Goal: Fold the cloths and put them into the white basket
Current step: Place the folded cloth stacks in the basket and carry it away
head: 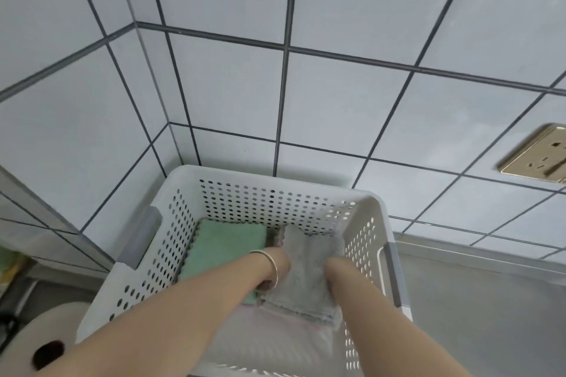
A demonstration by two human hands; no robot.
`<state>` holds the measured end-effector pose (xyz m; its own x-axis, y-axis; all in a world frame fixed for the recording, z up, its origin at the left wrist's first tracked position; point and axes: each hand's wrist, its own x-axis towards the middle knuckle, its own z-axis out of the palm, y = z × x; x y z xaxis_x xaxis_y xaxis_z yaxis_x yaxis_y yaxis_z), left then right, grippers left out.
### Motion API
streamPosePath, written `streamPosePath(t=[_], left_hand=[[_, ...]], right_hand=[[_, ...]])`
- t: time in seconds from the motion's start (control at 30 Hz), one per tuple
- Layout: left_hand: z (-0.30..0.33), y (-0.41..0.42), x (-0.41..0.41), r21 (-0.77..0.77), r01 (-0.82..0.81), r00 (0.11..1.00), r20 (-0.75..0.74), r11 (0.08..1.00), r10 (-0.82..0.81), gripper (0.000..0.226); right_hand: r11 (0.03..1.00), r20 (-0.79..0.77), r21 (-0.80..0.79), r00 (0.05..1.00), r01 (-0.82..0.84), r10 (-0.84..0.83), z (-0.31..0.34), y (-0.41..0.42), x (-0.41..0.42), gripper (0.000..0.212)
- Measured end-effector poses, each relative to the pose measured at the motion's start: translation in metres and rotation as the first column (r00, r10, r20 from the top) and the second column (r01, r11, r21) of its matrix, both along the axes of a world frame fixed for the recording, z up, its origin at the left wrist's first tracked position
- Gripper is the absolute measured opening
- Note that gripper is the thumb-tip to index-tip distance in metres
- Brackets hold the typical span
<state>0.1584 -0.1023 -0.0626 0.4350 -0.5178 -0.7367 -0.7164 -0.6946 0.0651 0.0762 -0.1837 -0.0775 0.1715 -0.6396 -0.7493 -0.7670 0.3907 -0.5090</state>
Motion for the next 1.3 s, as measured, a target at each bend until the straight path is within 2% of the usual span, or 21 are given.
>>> streamPosePath(t=[0.03,0.1,0.23,0.33,0.37,0.43,0.5,0.53,0.6,0.63,0.67,0.73,0.77,0.83,1.0,1.07,1.13,1.23,1.3], left_hand=[[-0.006,0.003,0.001,0.005,0.054,0.998,-0.033,0.999,-0.054,0.034],[-0.007,0.004,0.007,0.051,0.142,0.986,0.082,0.988,-0.146,0.034],[0.013,0.008,0.018,-0.217,0.07,0.966,0.259,0.974,-0.012,0.023],[0.023,0.019,0.022,-0.248,0.116,0.918,0.397,0.962,-0.009,0.021],[0.022,0.024,0.024,-0.25,0.111,0.909,0.417,0.962,0.004,0.025],[0.019,0.036,0.027,-0.236,0.068,0.925,0.378,0.969,0.027,0.038],[0.014,0.046,0.027,-0.157,0.082,0.948,0.317,0.984,-0.028,0.054],[0.011,0.05,0.025,-0.143,0.126,0.945,0.318,0.982,-0.075,0.063],[0.005,0.052,0.02,-0.16,0.211,0.929,0.341,0.964,-0.146,0.085],[0.001,0.051,0.017,-0.167,0.253,0.921,0.342,0.953,-0.184,0.094],[-0.003,0.05,0.013,-0.156,0.285,0.917,0.33,0.946,-0.222,0.101],[-0.013,0.048,0.008,-0.108,0.299,0.925,0.278,0.948,-0.26,0.107],[-0.019,0.046,0.007,-0.088,0.299,0.93,0.252,0.95,-0.269,0.108],[-0.027,0.044,0.01,-0.057,0.304,0.934,0.214,0.951,-0.286,0.108],[-0.03,0.04,0.006,-0.021,0.342,0.921,0.207,0.94,-0.33,0.119],[-0.034,0.041,-0.002,0.015,0.381,0.897,0.236,0.924,-0.374,0.122],[-0.038,0.04,-0.004,0.015,0.394,0.883,0.272,0.919,-0.383,0.119],[-0.04,0.038,-0.001,-0.015,0.393,0.883,0.285,0.919,-0.373,0.112],[-0.04,0.037,0.0,-0.035,0.382,0.89,0.283,0.923,-0.358,0.106]], right_hand=[[1.0,0.004,0.001,1.0,0.006,-0.006,-0.002,0.0,0.001,0.038],[0.999,-0.028,-0.003,0.999,-0.037,0.037,-0.008,-0.004,0.0,0.037],[0.998,0.047,0.056,0.999,0.011,-0.013,0.003,0.004,0.002,0.033],[0.996,0.067,0.086,0.997,0.034,-0.039,0.008,0.009,-0.001,0.031],[0.997,0.054,0.078,0.998,0.006,-0.01,0.014,0.01,-0.002,0.028],[0.979,-0.077,-0.002,0.976,-0.204,0.203,0.017,0.011,-0.004,0.023],[0.887,-0.214,-0.076,0.876,-0.456,0.432,0.013,0.011,-0.003,0.03],[0.828,-0.305,-0.142,0.819,-0.543,0.486,0.011,0.011,-0.001,0.034],[0.558,-0.547,-0.325,0.633,-0.763,0.547,0.019,0.019,0.004,0.038],[0.428,-0.606,-0.385,0.574,-0.818,0.551,0.023,0.023,0.005,0.044],[0.3,-0.65,-0.41,0.507,-0.861,0.566,0.027,0.026,0.006,0.052],[0.121,-0.689,-0.321,0.319,-0.94,0.651,0.027,0.03,0.005,0.075],[0.092,-0.684,-0.226,0.225,-0.97,0.694,0.023,0.032,0.003,0.087],[0.081,-0.662,-0.077,0.112,-0.994,0.741,0.009,0.03,-0.005,0.109],[0.001,-0.737,0.025,-0.018,-1.0,0.676,-0.021,0.036,-0.007,0.128],[0.023,-0.756,0.01,0.007,-1.0,0.654,-0.03,0.041,-0.005,0.127],[0.075,-0.747,-0.071,0.102,-0.995,0.657,-0.035,0.042,-0.006,0.117],[0.06,-0.738,-0.163,0.162,-0.985,0.655,-0.042,0.038,-0.001,0.103],[0.073,-0.726,-0.183,0.185,-0.98,0.662,-0.045,0.035,0.002,0.112]])
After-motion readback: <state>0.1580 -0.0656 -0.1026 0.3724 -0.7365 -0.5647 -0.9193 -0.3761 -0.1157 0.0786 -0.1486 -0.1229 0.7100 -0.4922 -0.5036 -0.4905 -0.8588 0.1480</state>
